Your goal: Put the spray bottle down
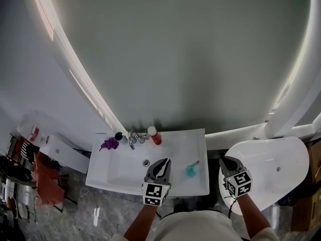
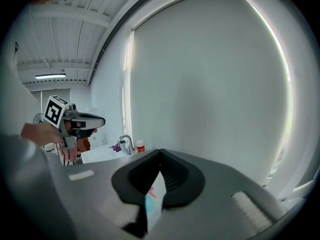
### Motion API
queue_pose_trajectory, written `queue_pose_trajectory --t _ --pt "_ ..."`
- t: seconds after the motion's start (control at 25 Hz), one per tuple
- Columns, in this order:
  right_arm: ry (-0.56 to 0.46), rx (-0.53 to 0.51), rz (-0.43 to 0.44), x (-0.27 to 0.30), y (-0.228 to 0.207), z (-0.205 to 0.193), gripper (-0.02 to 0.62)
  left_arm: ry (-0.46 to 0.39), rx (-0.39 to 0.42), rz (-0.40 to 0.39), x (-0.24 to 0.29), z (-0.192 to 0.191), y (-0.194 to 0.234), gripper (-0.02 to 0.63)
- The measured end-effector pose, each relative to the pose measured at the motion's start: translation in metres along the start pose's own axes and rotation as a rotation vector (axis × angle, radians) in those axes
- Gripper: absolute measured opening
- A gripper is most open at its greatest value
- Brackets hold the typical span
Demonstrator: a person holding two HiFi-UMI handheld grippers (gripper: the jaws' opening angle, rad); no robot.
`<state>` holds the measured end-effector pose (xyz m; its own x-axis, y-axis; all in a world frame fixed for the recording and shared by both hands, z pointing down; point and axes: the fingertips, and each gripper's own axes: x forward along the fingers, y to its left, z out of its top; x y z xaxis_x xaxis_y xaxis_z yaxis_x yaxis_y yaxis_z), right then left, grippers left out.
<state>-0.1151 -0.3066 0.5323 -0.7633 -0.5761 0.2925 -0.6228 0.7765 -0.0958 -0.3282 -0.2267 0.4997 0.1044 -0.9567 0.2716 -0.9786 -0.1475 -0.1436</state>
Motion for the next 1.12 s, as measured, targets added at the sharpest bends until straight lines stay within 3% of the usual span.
queue_pose_trajectory --t 0.16,0.48,1.12 --pt "-0.021 -0.009 0.02 -0.001 0.007 0.011 0.009 0.0 0.0 0.038 -0.011 0.002 0.009 0.007" --pt "-0.04 -0.056 0.018 -0.007 0.007 0.026 0.011 -0.031 -0.055 0.047 -0.026 0.007 0.018 0.006" --pt "-0.08 -0.055 0.018 -0.018 0.011 0.034 0.011 -0.037 -0.066 0.034 -0.027 0.006 0.012 0.006"
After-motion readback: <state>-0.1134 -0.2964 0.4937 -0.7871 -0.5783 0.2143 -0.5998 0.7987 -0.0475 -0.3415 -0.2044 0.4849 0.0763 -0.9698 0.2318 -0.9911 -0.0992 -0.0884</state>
